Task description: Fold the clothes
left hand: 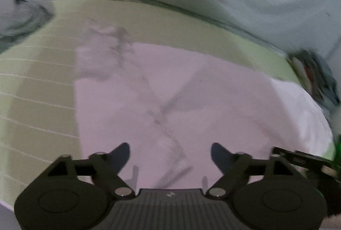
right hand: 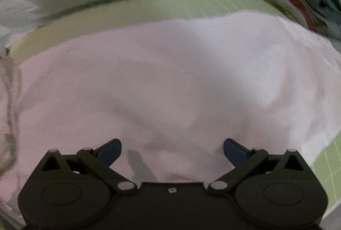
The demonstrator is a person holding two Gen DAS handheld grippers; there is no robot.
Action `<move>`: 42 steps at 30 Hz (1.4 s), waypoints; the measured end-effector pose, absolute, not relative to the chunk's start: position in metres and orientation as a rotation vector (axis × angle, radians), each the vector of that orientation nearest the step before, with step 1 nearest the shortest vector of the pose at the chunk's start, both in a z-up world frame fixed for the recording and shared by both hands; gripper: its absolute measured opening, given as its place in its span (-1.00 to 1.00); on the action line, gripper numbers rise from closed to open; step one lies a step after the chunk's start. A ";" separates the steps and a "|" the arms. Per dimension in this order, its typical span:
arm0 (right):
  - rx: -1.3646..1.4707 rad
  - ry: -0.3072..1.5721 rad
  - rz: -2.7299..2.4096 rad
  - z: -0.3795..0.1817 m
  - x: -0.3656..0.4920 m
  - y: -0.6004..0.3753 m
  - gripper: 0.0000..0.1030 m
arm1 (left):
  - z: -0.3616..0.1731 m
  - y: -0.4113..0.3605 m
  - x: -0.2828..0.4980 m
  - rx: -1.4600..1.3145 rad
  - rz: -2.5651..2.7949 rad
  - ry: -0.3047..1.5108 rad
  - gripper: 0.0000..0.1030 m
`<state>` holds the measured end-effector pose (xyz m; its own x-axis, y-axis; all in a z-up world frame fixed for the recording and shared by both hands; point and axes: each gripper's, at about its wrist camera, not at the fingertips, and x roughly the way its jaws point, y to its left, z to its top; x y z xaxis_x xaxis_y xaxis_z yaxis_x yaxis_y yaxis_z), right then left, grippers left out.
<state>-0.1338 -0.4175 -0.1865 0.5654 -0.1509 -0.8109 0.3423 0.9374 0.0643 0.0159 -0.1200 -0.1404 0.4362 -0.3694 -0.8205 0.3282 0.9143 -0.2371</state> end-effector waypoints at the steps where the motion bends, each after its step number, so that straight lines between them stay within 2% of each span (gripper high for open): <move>1: 0.225 0.911 -0.261 -0.182 -0.129 -0.411 1.00 | -0.141 -0.115 0.017 -0.034 -0.386 1.030 0.85; 10: 0.407 0.877 0.149 -0.174 -0.039 -0.326 0.99 | -0.156 -0.069 0.038 -0.023 -0.152 1.074 0.88; 15: 0.426 0.880 0.310 -0.183 0.005 -0.269 0.84 | -0.165 -0.048 0.064 -0.007 -0.103 1.072 0.88; 21: 0.391 0.929 0.356 -0.199 0.041 -0.232 0.46 | -0.185 -0.036 0.099 0.010 -0.092 1.103 0.88; 22: 0.378 0.941 0.358 -0.202 0.048 -0.228 0.30 | -0.187 -0.034 0.102 0.009 -0.095 1.109 0.88; 25: 0.359 0.939 0.369 -0.204 0.060 -0.225 0.03 | -0.194 -0.035 0.118 0.020 -0.109 1.125 0.88; 33: 0.414 0.953 0.448 -0.209 0.080 -0.221 -0.01 | -0.208 -0.037 0.147 0.048 -0.120 1.152 0.94; 35: 0.439 0.964 0.481 -0.212 0.081 -0.220 -0.29 | -0.209 -0.036 0.147 0.049 -0.121 1.147 0.98; 38: 0.439 0.965 0.500 -0.216 0.076 -0.217 -0.58 | -0.210 -0.034 0.148 0.048 -0.117 1.146 1.00; 40: 0.421 0.967 0.501 -0.215 0.074 -0.215 -0.71 | -0.209 -0.035 0.148 0.051 -0.114 1.146 1.00; 42: 0.366 0.948 0.501 -0.206 0.070 -0.211 -0.74 | -0.208 -0.037 0.147 0.055 -0.111 1.143 1.00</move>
<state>0.0704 -0.2108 -0.2062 0.4840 0.5566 -0.6752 -0.2449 0.8270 0.5061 0.1471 -0.0372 -0.2077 0.4097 -0.0598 -0.9102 0.1158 0.9932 -0.0131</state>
